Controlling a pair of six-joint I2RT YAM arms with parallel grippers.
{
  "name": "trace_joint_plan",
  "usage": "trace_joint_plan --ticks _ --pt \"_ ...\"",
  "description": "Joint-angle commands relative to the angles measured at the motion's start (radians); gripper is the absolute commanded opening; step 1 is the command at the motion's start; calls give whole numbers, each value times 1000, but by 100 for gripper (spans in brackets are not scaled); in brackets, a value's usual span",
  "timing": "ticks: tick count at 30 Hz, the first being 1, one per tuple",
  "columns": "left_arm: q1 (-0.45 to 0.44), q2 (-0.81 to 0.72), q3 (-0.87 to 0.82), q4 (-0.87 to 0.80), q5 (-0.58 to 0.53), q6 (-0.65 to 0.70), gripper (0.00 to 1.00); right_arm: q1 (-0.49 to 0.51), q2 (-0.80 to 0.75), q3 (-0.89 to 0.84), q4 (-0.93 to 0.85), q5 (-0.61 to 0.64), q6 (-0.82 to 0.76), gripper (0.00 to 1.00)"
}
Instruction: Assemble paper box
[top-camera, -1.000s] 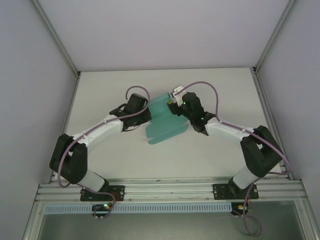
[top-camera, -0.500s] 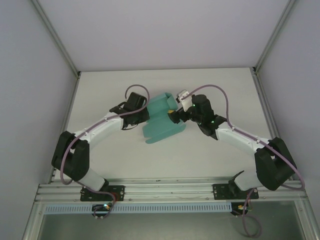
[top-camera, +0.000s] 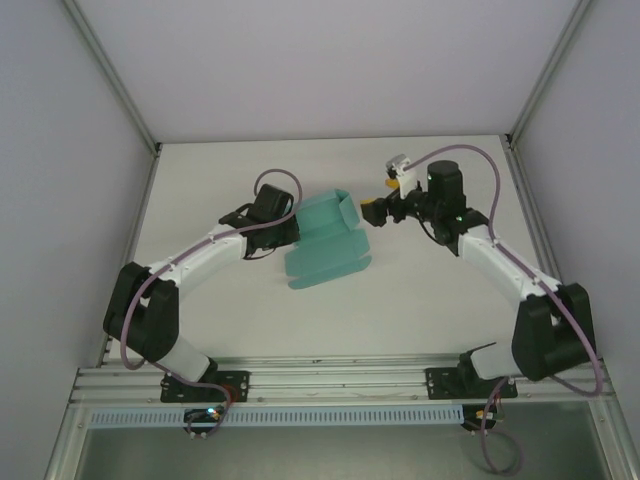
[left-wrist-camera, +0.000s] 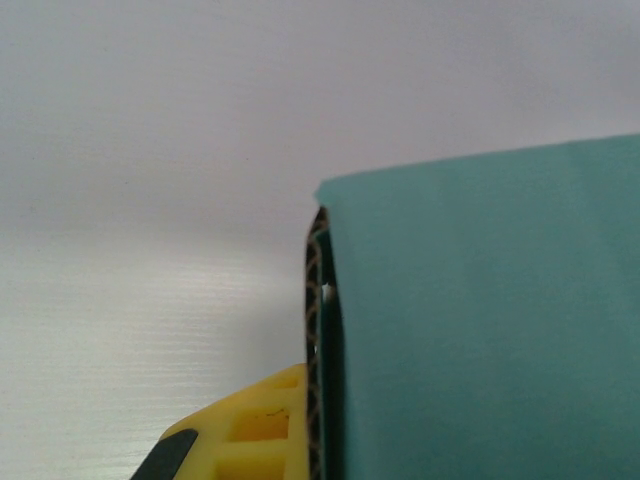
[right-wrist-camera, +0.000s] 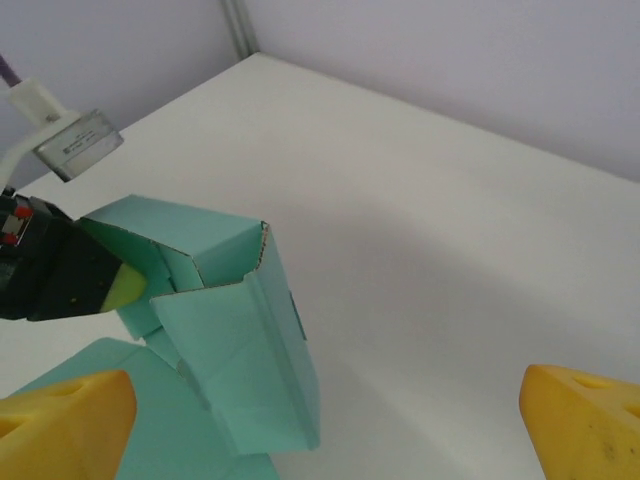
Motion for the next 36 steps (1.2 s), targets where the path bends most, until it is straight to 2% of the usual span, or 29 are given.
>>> trace_joint_plan --ticks 1,6,8,12,18,20,22,25,30,34,36 --pt "-3 -19 14 1 21 31 0 -2 90 66 -107 -129 -63 96" --pt "-6 -30 11 4 20 34 0 2 190 144 -167 -207 -88 86" --pt "-8 -30 12 4 21 37 0 7 212 155 -178 -215 -100 77" --pt "-9 -26 19 6 25 41 0 23 246 167 -186 -237 -112 74" --pt "-15 -13 36 1 37 50 0 78 309 214 -196 -158 -114 70" --pt "-20 -12 39 -2 33 49 0 96 318 221 -188 -116 -116 64" --pt "-18 -12 37 -2 30 43 0 112 321 224 -171 -50 -101 54" --pt "-23 -13 38 -2 25 36 0 147 323 229 -166 143 -87 46" --pt "-31 -8 50 -17 5 32 0 222 324 225 -144 458 -58 21" --pt "-35 -8 49 -17 -8 13 0 273 351 241 -144 776 21 19" --pt "-37 -10 46 -11 -7 3 0 291 363 237 -130 870 64 19"
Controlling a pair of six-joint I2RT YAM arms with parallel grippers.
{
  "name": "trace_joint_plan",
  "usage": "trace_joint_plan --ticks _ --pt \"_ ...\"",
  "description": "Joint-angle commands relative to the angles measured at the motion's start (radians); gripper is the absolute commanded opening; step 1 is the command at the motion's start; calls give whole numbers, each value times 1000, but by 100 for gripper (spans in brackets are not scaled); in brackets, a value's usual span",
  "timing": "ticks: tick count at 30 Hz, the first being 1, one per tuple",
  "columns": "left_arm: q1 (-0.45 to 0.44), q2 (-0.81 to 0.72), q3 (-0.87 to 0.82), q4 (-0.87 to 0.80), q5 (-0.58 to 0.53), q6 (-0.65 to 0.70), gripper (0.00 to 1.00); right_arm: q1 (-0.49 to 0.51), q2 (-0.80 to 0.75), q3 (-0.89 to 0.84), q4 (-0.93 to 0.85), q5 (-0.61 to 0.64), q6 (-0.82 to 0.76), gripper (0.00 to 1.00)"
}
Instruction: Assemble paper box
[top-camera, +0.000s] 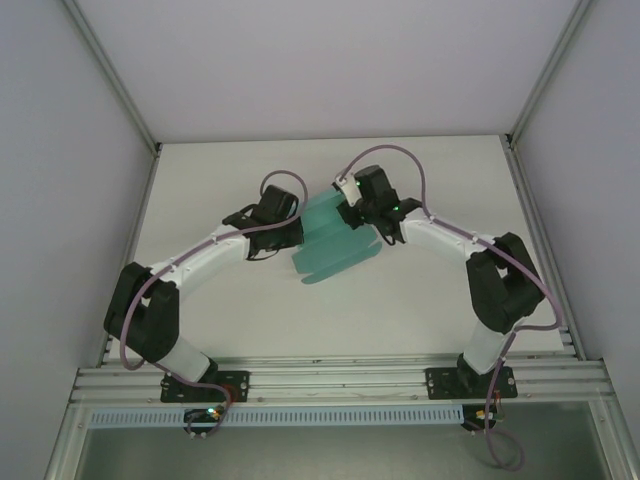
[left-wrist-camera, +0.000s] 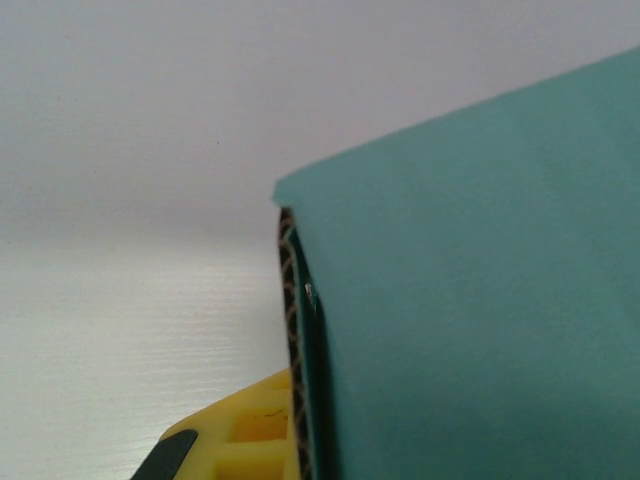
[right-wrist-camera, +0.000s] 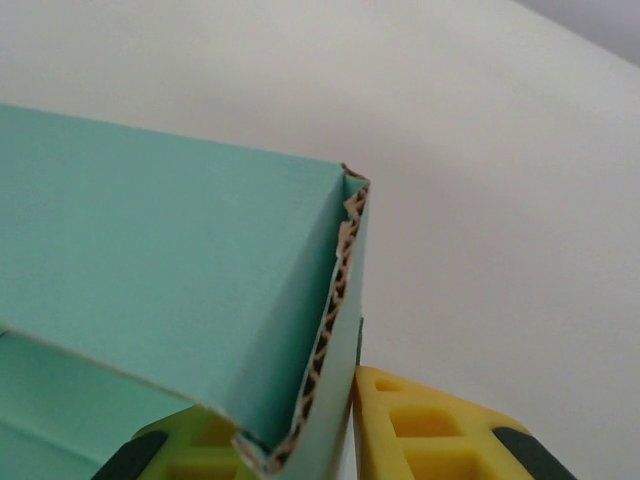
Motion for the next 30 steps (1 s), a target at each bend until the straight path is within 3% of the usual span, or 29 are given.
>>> trace_joint_plan --ticks 1,5,7,16,19,21,25,28,30 --pt "-6 -10 35 9 -8 -16 0 12 45 11 11 334 111 19" --pt "-17 -11 46 5 -19 -20 0 41 92 81 -77 556 216 16" --pt "-22 -9 48 7 -19 -22 0 42 112 101 -96 568 235 16" --pt "-28 -5 55 7 4 -18 0 -2 52 -17 109 57 161 22" --pt "-26 -8 55 3 5 -13 0 -13 28 -46 147 -30 147 22" --pt "-26 -9 55 -2 4 -10 0 -16 29 -36 128 -24 143 18" --pt "-27 -9 55 -9 6 -10 0 -16 36 -19 115 107 169 12" --pt "-28 -7 59 -40 -21 -32 0 -8 65 27 57 361 230 1" --pt "-27 -3 66 -84 -64 -64 0 -4 92 75 -39 519 282 0"
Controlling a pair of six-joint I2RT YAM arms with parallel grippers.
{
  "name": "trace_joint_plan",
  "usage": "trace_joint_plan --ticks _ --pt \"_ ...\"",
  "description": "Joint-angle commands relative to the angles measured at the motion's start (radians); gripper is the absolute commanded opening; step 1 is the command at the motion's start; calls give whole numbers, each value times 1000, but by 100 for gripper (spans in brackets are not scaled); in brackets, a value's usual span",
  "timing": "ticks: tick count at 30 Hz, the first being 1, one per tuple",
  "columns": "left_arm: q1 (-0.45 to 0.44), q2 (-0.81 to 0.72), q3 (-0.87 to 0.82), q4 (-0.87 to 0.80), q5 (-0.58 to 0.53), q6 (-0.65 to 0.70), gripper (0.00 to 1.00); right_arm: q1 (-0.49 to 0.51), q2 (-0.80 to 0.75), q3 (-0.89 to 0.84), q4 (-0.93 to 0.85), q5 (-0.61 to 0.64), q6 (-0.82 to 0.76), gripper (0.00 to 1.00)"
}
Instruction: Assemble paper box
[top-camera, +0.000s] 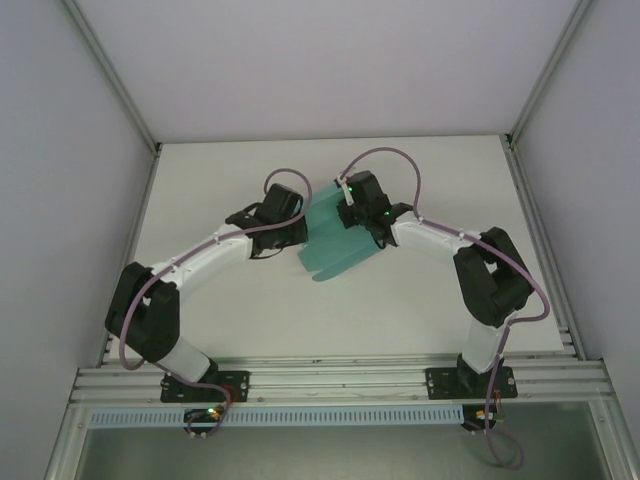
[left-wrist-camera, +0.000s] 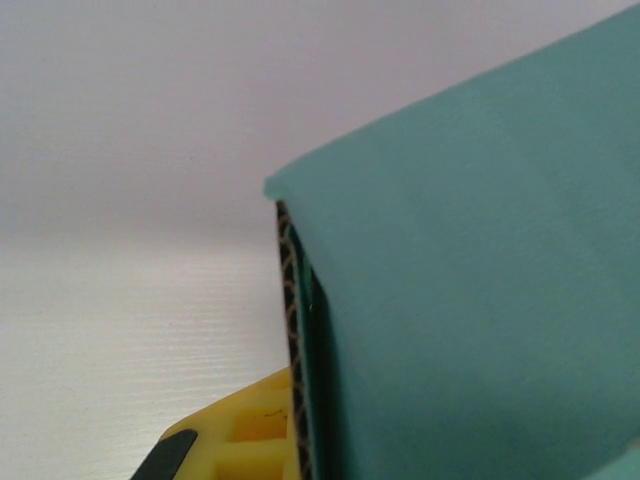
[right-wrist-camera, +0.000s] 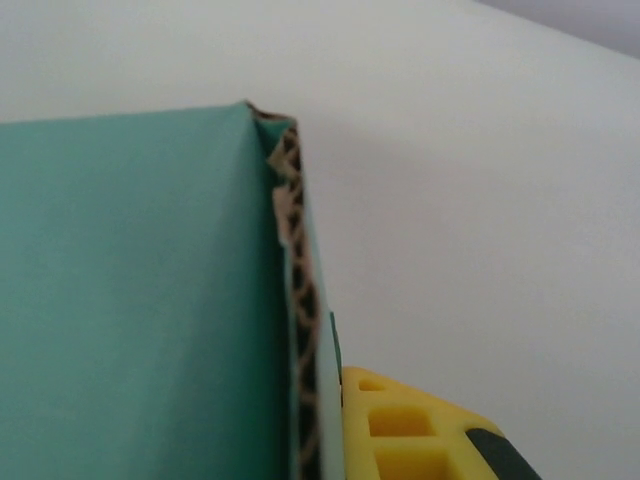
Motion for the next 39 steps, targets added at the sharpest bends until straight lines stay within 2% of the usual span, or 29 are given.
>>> trace_joint_plan --ticks 1,3,5,6,10,13,16,17,18,19,20,22,24,25,27,28,29,32,35,37,39 --pt "4 -3 35 -106 -58 -61 0 -30 51 99 -166 427 151 0" --pt "9 4 40 -170 -131 -100 0 -28 96 161 -264 618 162 0" --pt "29 9 37 -233 -192 -144 0 -29 116 171 -276 746 118 0" --pt "47 9 26 -236 -188 -157 0 -31 119 172 -273 794 103 0" --pt "92 12 1 -271 -214 -214 0 -31 116 153 -194 944 6 0" --pt "84 13 15 -279 -222 -210 0 -30 153 136 -7 1085 -175 1" --pt "83 21 23 -265 -201 -204 0 -31 186 137 112 1139 -278 4" --pt "83 25 22 -255 -192 -204 0 -28 187 144 92 1124 -247 3" --pt "82 29 19 -243 -187 -202 0 -23 185 162 13 1092 -174 3" --pt "81 37 22 -236 -180 -203 0 -16 181 203 -142 1025 -46 2" --pt "82 45 22 -223 -168 -196 0 -12 169 227 -229 918 31 2" --pt "81 62 38 -214 -157 -181 0 -10 106 146 -98 655 10 3" --pt "79 72 56 -205 -148 -160 0 -12 43 43 34 401 12 15" --pt "78 76 65 -198 -144 -146 0 -14 10 -7 97 271 -4 17" --pt "73 77 76 -173 -130 -119 0 -13 -35 -82 196 109 -29 23" --pt "71 78 81 -158 -111 -101 0 -15 -58 -116 238 22 -48 30" --pt "71 79 86 -149 -97 -83 0 -17 -78 -143 263 -59 -72 45" --pt "72 87 105 -134 -53 -17 0 -30 -137 -199 270 -264 -104 68" --pt "77 96 110 -132 -15 24 0 -54 -205 -244 247 -401 -93 89" --pt "79 98 114 -137 -3 46 0 -66 -256 -273 239 -420 -75 99" --pt "79 99 117 -134 20 80 0 -76 -306 -292 216 -441 -70 100"
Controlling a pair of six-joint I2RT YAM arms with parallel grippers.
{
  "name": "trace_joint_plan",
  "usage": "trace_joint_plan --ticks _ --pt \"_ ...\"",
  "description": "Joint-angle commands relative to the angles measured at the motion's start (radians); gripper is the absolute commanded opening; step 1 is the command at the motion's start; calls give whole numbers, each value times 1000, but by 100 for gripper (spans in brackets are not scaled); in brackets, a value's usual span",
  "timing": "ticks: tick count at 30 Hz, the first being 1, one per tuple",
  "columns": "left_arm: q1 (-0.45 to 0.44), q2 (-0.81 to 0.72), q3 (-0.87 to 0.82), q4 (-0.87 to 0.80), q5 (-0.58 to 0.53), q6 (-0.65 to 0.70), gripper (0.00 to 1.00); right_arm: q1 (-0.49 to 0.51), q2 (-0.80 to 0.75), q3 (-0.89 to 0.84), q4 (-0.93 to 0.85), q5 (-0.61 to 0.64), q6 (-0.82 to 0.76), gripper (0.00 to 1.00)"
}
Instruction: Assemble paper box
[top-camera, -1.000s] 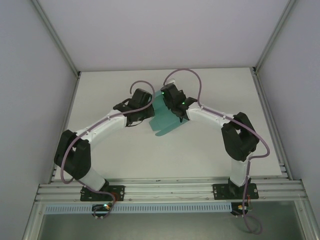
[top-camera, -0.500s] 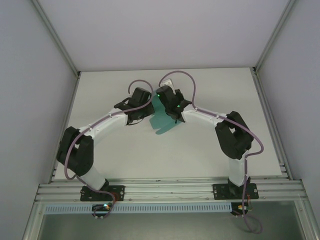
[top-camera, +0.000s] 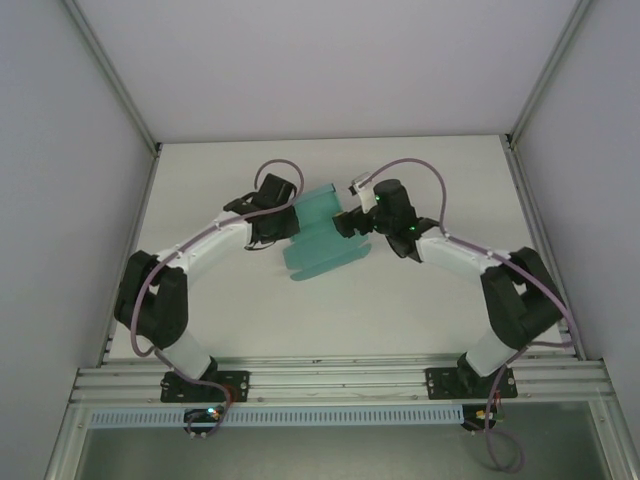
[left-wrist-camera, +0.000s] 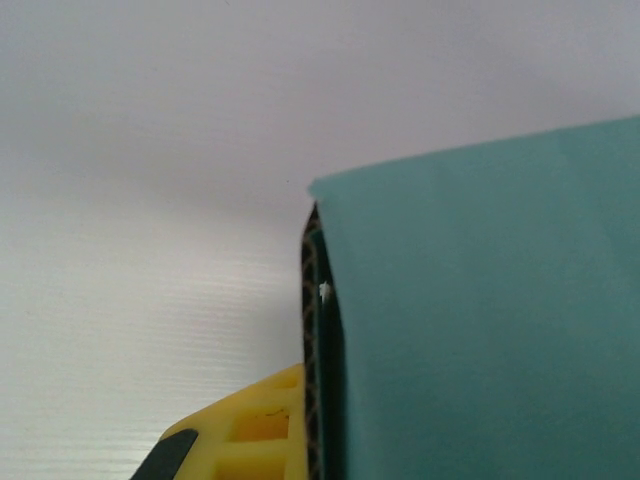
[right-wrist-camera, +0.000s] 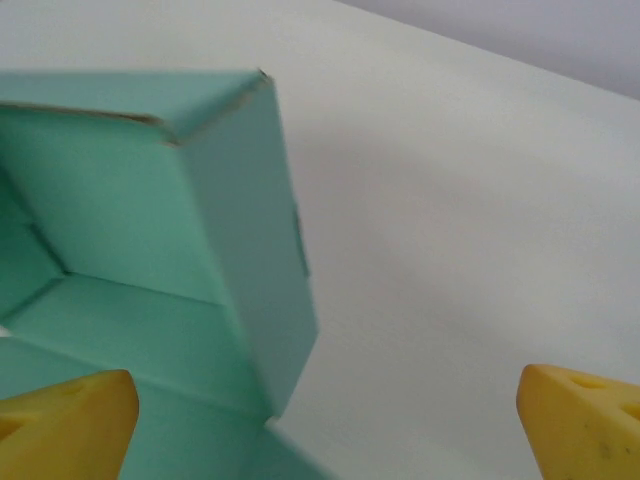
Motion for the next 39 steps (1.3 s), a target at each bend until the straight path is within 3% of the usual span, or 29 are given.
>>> trace_joint_plan --ticks 1,5,8,10,14,23,30,39 --pt "1 15 34 -33 54 91 0 -12 -97 -25 -1 -126 15 100" --pt "27 50 84 -69 216 312 0 -37 -187 -53 -61 -123 50 100" --pt "38 134 220 -281 304 570 0 -76 -270 -45 -183 -72 98 99" --pt "32 208 328 -464 293 704 0 -121 -307 -34 -288 -41 135 100" --pt "-23 339 451 -707 161 863 0 -213 -358 -62 -394 -56 184 99" --pt "-102 555 696 -893 7 908 0 -252 -374 -121 -446 -95 181 100" --pt "-156 828 971 -1028 -264 902 0 -255 -355 -133 -455 -97 181 100" --pt "-215 951 1118 -911 -424 932 0 -263 -364 -165 -453 -77 223 100"
